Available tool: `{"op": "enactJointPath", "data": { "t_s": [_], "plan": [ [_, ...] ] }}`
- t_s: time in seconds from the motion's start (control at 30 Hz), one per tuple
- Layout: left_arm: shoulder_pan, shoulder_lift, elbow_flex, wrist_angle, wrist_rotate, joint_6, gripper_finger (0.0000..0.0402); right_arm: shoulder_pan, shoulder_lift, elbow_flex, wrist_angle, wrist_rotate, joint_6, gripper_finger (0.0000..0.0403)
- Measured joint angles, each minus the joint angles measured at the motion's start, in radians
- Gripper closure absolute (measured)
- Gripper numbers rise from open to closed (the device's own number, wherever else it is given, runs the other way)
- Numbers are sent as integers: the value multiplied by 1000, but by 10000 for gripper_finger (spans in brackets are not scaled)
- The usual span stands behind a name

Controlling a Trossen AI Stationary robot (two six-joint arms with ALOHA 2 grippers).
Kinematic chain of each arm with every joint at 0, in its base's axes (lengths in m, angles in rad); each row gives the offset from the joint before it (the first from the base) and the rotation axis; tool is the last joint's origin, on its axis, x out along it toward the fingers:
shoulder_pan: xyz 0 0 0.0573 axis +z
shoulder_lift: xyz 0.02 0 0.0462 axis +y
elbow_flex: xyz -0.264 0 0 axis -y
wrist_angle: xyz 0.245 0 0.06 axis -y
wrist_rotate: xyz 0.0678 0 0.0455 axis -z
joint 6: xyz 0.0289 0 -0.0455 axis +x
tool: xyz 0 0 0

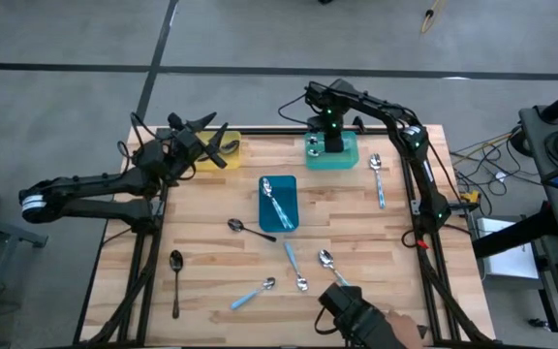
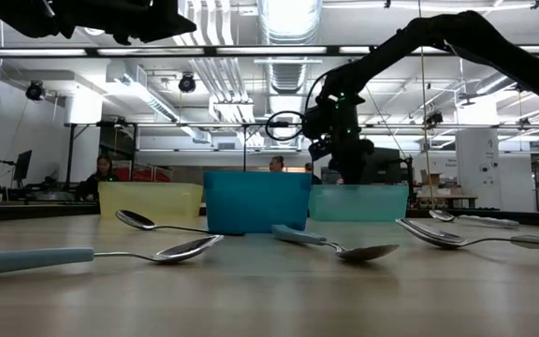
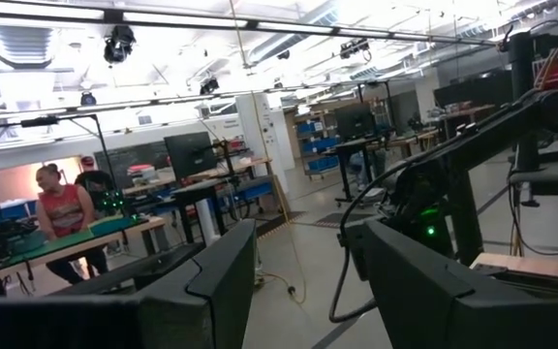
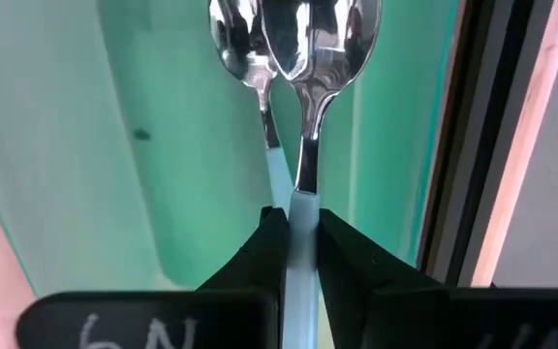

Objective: Sort silverware by color (type)
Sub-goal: Put the light blue spoon into the light blue bin, then put the black spoon into the yellow bin

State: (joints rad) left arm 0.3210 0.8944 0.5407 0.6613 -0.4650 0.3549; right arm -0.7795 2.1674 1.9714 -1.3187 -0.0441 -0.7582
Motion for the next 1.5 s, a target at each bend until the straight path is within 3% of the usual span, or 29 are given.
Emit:
{"op": "enactJointPath", "data": {
  "t_s": [0.73,1.2,1.5],
  "plan": [
    [0,0,0,-6,0,3,231,0,-1,-129,146,3,1,373],
    [0,0,0,-4,0,3,231,0,-2,-127,146,41,54,304],
    [0,0,1,-46,0,-42,231,5,-23,-78,83,37,137,309]
  ]
}}
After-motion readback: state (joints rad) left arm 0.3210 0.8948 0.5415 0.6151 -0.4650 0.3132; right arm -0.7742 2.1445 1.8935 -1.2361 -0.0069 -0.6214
